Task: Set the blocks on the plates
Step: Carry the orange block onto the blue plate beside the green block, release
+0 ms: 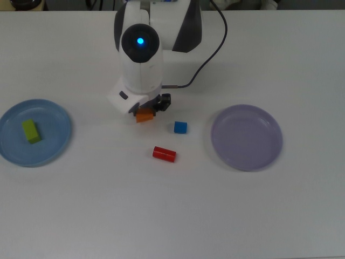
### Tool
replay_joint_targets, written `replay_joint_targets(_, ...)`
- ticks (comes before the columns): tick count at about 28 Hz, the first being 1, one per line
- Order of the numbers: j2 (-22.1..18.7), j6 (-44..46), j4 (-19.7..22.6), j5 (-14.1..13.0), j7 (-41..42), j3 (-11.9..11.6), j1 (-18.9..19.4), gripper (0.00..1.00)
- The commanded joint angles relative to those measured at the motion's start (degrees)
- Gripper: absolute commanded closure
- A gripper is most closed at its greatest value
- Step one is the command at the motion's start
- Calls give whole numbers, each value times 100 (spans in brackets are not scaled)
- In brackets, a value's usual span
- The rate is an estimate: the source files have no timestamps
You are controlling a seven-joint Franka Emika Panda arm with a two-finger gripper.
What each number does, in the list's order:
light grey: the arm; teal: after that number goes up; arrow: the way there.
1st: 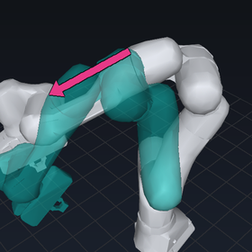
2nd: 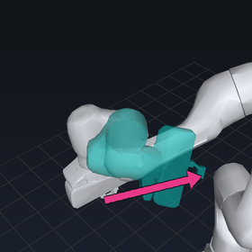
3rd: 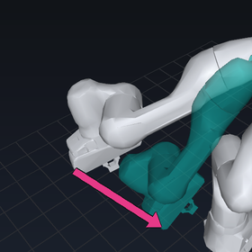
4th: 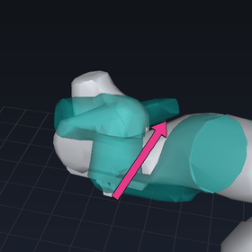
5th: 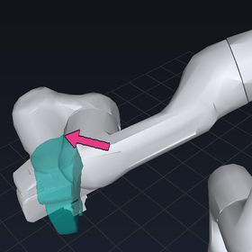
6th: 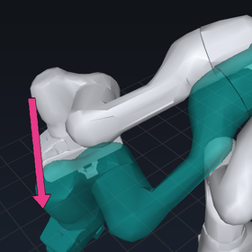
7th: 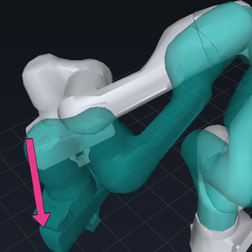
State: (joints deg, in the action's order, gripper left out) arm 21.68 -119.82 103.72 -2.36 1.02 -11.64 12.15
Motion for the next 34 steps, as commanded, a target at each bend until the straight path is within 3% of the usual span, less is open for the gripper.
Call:
replay_joint_targets(1,-24,20,-387,25,196,-163,-335,80)
replay_joint_targets(9,405,-68,-1046,-46,741,-163,-1346,79)
replay_joint_targets(15,749,-86,-1240,-2,838,-163,-1777,77)
replay_joint_targets(22,785,-86,-1249,-54,1023,-146,-2050,74)
replay_joint_targets(25,802,-86,-1249,-46,1058,-146,-2103,58)
replay_joint_targets(26,811,-86,-1249,-46,1101,-137,-2164,39)
replay_joint_targets(29,802,-86,-1249,-46,1155,-137,-2199,0)
replay_joint_targets(34,758,-68,-1354,-72,1190,-119,-2191,0)
